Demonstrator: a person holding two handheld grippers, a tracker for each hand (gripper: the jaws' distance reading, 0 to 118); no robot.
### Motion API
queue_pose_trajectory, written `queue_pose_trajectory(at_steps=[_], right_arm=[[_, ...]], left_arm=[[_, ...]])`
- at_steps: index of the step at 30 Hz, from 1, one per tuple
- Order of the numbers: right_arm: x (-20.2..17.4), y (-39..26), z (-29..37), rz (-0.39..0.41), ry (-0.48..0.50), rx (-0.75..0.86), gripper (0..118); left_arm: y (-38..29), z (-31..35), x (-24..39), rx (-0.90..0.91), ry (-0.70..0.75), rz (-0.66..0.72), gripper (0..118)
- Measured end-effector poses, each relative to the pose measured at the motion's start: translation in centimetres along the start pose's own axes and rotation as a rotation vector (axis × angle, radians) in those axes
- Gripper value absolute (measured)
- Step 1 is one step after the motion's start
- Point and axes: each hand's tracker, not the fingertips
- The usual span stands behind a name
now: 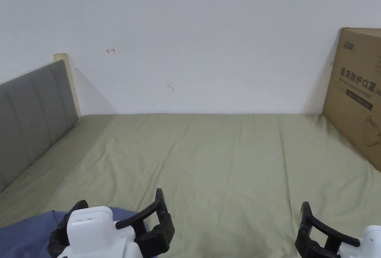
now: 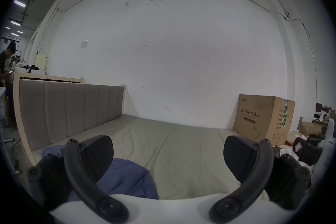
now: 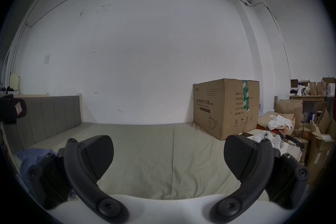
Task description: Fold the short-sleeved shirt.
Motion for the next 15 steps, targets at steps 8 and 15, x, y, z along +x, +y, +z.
queue_pose_trajectory(at_steps=[8, 15], right_arm=[[0.2, 0.3, 0.2, 0.013, 0.025, 0.011, 118], [0.3, 1.0, -0.1, 0.026, -0.077, -0.121, 116]], left_arm=[[0.2, -0.2, 0.6, -0.028, 0.047, -0.053, 118], [1.2, -0.3, 0.8, -0.045, 0.022, -0.107, 115]])
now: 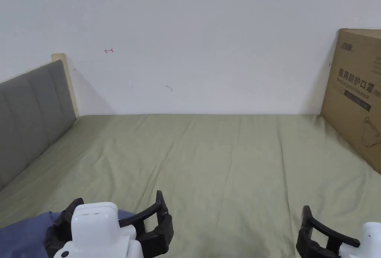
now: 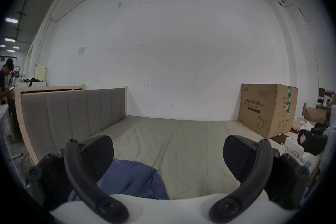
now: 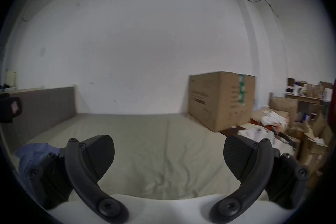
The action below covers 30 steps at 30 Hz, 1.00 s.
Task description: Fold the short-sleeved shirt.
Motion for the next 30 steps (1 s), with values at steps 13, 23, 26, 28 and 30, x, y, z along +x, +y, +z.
queue_pose_trajectory(at_steps=[13, 23, 26, 28, 30], right_arm=[[3.4, 0.5, -0.7, -0.104, 0.019, -0.059, 5], [3.7, 1.3, 0.3, -0.040, 0.027, -0.012, 4], [3.6, 1.4, 0.5, -0.025, 0.027, 0.006, 4], [3.6, 1.4, 0.6, -0.025, 0.028, 0.008, 4], [3.5, 1.5, 0.6, -0.028, 0.029, 0.005, 4]], left_arm=[[0.4, -0.4, 1.5, -0.031, -0.097, -0.120, 0], [-0.3, -0.8, 2.2, -0.054, -0.101, -0.090, 0], [-0.2, -0.8, 2.3, -0.057, -0.107, -0.080, 0], [-0.3, -0.8, 2.3, -0.061, -0.113, -0.078, 0], [-0.3, -0.9, 2.2, -0.067, -0.115, -0.078, 0]])
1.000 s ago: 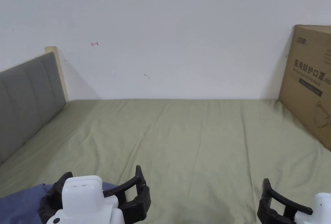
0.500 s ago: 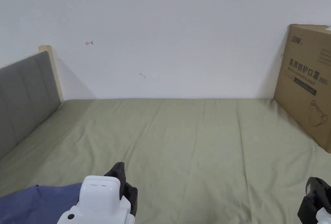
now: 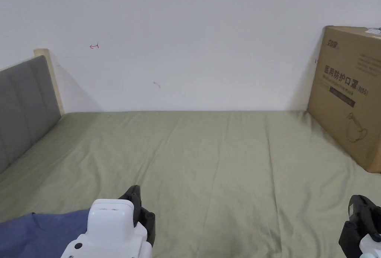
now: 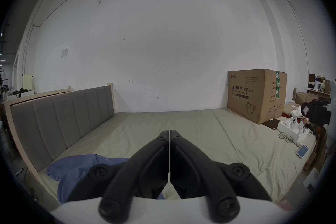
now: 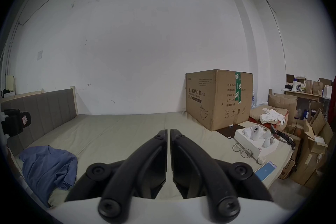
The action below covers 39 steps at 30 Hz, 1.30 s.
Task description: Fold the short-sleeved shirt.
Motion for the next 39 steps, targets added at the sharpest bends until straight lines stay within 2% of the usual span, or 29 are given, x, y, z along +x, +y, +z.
queue_pose_trajectory(at_steps=[4, 6, 10, 12, 14, 16, 18, 21, 24, 26, 27, 29, 31, 33, 34, 37, 38, 39], right_arm=[[-0.9, 0.0, -0.2, 0.007, 0.008, 0.001, 4], [-2.3, 0.0, -0.5, 0.040, 0.031, 0.011, 4], [-7.8, 0.2, -1.2, 0.027, 0.213, 0.006, 4], [-11.4, 0.3, -1.1, 0.047, 0.317, 0.008, 4], [-14.8, 0.4, -0.7, 0.079, 0.400, 0.024, 4], [-17.0, 0.6, -0.5, 0.047, 0.498, -0.003, 4], [-18.6, 0.7, -0.6, 0.033, 0.526, -0.011, 4], [-19.4, 0.7, -0.9, 0.032, 0.550, -0.017, 4], [-18.7, 1.0, -1.3, 0.021, 0.555, -0.041, 4], [-17.6, 1.1, -1.5, 0.007, 0.540, -0.059, 4], [-17.0, 1.1, -1.8, 0.004, 0.517, -0.072, 4], [-15.6, 0.8, -2.3, -0.006, 0.460, -0.103, 4], [-14.2, 0.3, -2.9, -0.025, 0.425, -0.136, 4], [-12.9, -0.4, -3.4, -0.025, 0.379, -0.174, 4], [-12.3, -0.8, -3.6, -0.018, 0.356, -0.192, 4], [-10.8, -2.0, -4.4, 0.014, 0.305, -0.244, 4], [-10.5, -2.3, -4.6, 0.024, 0.290, -0.258, 4], [-10.1, -2.6, -4.9, 0.033, 0.276, -0.271, 4]], left_arm=[[0.0, 0.3, -1.3, -0.018, 0.001, 0.020, 0], [0.2, 0.8, -2.9, -0.047, 0.009, 0.032, 0], [0.2, 3.5, -8.7, -0.070, 0.151, 0.087, 0], [0.1, 5.4, -12.5, -0.082, 0.254, 0.137, 0], [0.1, 7.8, -15.1, -0.061, 0.406, 0.101, 0], [0.0, 10.0, -16.9, -0.041, 0.502, 0.030, 0], [-0.1, 11.4, -17.7, -0.032, 0.556, -0.031, 0], [0.4, 13.1, -17.4, 0.070, 0.589, -0.010, 0], [2.5, 11.2, -17.6, 0.086, 0.548, -0.044, 0], [3.8, 7.1, -19.2, -0.076, 0.421, -0.056, 1], [3.9, 4.3, -20.6, -0.222, 0.315, -0.013, 1], [2.3, -1.4, -23.7, -0.435, 0.098, 0.192, 1], [-1.7, -7.4, -26.4, -0.630, 0.029, 0.368, 2], [-5.9, -12.2, -28.1, -0.774, 0.094, 0.409, 16], [-7.8, -14.4, -29.1, -0.835, 0.125, 0.390, 33], [-13.0, -18.7, -29.7, -0.963, 0.224, 0.299, 61], [-14.3, -19.8, -29.9, -1.002, 0.243, 0.266, 99], [-15.6, -21.0, -30.1, -1.037, 0.241, 0.243, 112]])
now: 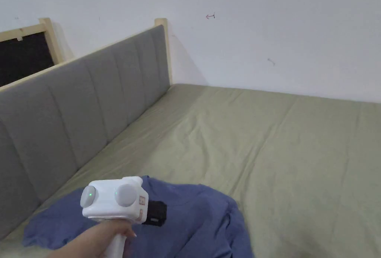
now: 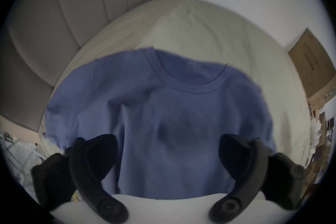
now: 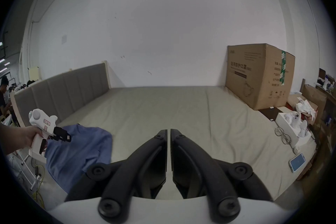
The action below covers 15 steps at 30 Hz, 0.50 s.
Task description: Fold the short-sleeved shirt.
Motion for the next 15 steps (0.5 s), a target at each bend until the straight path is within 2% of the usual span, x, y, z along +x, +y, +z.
queue_pose_trajectory(at_steps=[1, 6, 10, 15], right_arm=[[0.3, -0.2, -0.2, 0.002, -0.009, -0.010, 4], [0.8, -1.1, -1.6, 0.009, -0.020, -0.065, 4], [0.2, -1.5, -2.5, 0.018, 0.003, -0.096, 4], [-0.3, -1.9, -2.8, -0.008, 0.045, -0.107, 4]], left_arm=[[0.2, -0.7, 0.0, -0.021, -0.003, -0.019, 116], [0.0, -6.1, 0.5, -0.144, -0.069, -0.056, 118], [-0.5, -6.5, 0.5, -0.109, -0.038, -0.060, 118], [-1.6, -5.4, 0.5, -0.052, -0.026, -0.072, 117]])
